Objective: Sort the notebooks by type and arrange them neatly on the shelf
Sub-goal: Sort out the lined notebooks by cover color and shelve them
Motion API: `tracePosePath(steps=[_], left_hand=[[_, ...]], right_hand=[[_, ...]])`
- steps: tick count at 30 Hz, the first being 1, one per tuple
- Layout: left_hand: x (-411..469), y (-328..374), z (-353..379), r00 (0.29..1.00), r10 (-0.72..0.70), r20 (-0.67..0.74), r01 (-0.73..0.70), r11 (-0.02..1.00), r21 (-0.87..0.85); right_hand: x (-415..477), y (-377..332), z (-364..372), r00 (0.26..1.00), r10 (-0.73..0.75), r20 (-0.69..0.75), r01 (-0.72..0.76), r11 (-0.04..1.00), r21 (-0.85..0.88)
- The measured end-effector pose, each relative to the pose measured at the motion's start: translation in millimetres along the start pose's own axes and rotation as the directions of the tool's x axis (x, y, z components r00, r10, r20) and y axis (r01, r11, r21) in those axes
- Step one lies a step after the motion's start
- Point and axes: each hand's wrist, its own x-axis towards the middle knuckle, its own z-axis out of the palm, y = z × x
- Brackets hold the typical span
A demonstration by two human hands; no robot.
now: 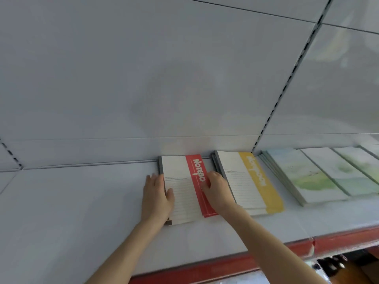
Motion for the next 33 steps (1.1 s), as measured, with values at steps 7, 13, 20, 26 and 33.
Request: tracePosePath(steps=[7,13,20,26,33], left_hand=[[-26,-29,-78,0.987,0.161,0.015,-0.154,0.910,0.385],[-76,-91,-186,0.982,0.108,-0.153,-0.014,0.858,0.514],[-175,-205,-332,0.950,-0.072,-0.304,0.242,0.785,0.571],[-249,-286,-435,0.902,-0.138,-0.409,0.358,0.770,0.529],[-282,-379,-503,0.858,-0.112,-0.500,0.415,0.725,0.550]], right_hand=[[24,-81,-14,0.939,-0.322,0.122,0.341,0.917,-0.207],[1,-209,42,0.813,-0.546,0.201,0.581,0.784,-0.218],[-91,-385,141,0.647,-0.723,0.242,0.760,0.636,-0.131],[-172,-503,220,0.551,-0.788,0.273,0.827,0.558,-0.059],[-216,-601,292,0.462,-0.820,0.337,0.879,0.474,-0.052]])
